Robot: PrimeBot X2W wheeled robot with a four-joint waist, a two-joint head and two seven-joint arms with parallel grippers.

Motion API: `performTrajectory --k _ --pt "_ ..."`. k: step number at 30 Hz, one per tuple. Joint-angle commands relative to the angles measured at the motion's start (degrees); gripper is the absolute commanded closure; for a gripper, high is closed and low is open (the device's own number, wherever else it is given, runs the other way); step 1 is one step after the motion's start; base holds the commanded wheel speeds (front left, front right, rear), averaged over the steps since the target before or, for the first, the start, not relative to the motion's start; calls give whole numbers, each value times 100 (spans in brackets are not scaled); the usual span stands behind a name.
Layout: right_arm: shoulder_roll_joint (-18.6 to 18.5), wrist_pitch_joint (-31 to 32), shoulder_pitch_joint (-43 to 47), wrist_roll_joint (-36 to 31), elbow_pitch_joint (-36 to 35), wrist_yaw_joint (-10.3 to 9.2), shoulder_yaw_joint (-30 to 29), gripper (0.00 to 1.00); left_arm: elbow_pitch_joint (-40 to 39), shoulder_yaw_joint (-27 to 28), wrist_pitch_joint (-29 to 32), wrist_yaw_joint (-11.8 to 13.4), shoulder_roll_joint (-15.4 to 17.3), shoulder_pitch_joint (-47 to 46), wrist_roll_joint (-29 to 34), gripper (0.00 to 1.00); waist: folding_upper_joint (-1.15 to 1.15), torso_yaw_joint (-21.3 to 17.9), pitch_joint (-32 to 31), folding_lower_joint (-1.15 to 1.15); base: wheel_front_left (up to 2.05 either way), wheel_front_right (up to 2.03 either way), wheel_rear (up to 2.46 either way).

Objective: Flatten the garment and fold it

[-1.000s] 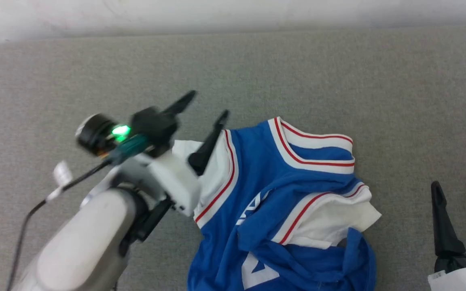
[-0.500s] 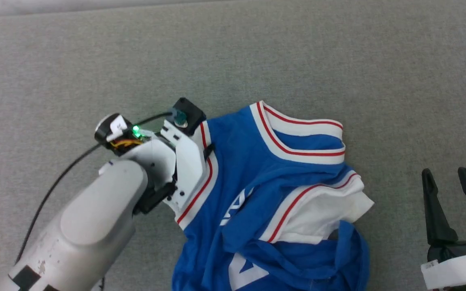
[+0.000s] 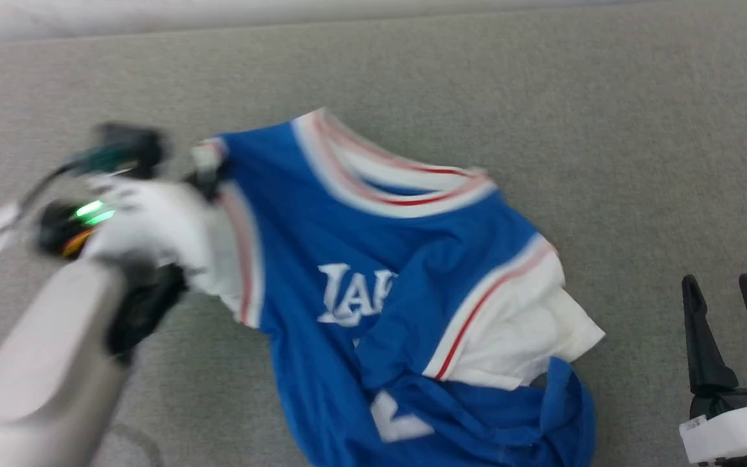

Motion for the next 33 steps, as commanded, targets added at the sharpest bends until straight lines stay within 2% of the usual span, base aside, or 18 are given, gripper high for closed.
performTrajectory --k 1,5,8,10,11,13,17,25,30,33 --pt "15 17 -8 29 24 -4 -27 0 -102 246 -124 213 196 389 -99 100 0 187 -196 0 0 0 0" --pt "15 31 39 30 83 -4 -48 0 -330 790 -388 720 625 1502 -236 100 0 276 -271 0 0 0 0" --pt "15 65 57 7 108 -4 -27 0 -497 913 -616 896 546 2174 -372 100 0 349 -291 0 0 0 0" --pt "15 95 53 -15 113 -4 0 0 -614 973 -844 947 335 2428 -503 55 0 403 -296 0 0 0 0" --pt "15 109 50 -26 114 -4 9 0 -664 977 -943 945 224 2504 -559 28 0 434 -306 0 0 0 0" --pt "15 147 49 -52 112 -4 37 0 -743 995 -1153 917 4 2580 -666 0 0 492 -345 0 0 0 0" --pt "15 233 28 -125 57 -4 100 0 -865 1084 -1589 907 -188 2571 -645 0 0 554 -403 0 0 0 0" --pt "15 397 46 -166 -145 -4 19 0 -1969 1488 -3483 1051 -483 2866 131 0 0 630 -532 0 0 0 0" --pt "15 359 213 -140 -141 -4 67 0 -2615 1715 -3662 1151 -878 3574 802 0 0 595 -624 0 0 0 0" --pt "15 323 294 -127 -138 -4 53 0 -2786 1777 -3666 1091 -1123 4004 1182 0 0 610 -664 0 0 0 0"
